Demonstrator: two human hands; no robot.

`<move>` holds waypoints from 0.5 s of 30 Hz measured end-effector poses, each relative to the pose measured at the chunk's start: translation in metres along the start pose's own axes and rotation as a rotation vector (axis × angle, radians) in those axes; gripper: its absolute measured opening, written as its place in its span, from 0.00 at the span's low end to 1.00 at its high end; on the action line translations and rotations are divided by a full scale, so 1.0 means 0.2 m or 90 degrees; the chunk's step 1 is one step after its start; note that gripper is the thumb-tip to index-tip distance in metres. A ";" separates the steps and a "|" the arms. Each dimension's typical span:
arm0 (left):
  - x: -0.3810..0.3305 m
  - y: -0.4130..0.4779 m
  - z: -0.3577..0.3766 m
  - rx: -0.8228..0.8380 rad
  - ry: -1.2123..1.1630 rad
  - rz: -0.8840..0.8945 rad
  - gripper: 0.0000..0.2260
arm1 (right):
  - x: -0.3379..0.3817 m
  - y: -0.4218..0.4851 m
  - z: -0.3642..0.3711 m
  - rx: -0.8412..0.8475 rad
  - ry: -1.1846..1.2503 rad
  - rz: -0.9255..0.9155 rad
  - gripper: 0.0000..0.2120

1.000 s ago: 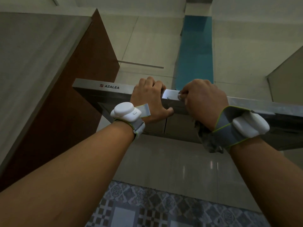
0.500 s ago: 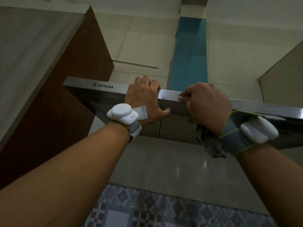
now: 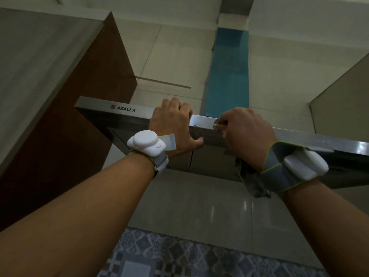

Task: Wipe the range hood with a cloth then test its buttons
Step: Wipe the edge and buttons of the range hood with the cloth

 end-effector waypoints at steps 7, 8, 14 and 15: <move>-0.06 0.03 0.00 0.030 0.061 -0.023 0.37 | -0.10 0.02 -0.04 0.019 0.021 0.025 0.10; -0.08 0.04 0.00 0.036 0.061 -0.015 0.37 | -0.09 0.04 -0.05 0.019 0.020 0.027 0.10; -0.26 0.06 0.04 0.041 -0.055 0.069 0.31 | -0.04 0.06 -0.03 -0.001 0.006 0.018 0.09; -0.26 0.05 0.06 0.031 -0.056 0.068 0.31 | -0.05 0.05 -0.02 -0.008 0.006 0.013 0.09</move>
Point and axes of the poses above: each hand's wrist, its own y-axis towards the middle knuckle, its own z-axis out of the palm, x = y × z, the point moved 5 cm from there along y, towards the middle knuckle, and after that the axes turned 6 degrees about z, right-handed, at the moved point
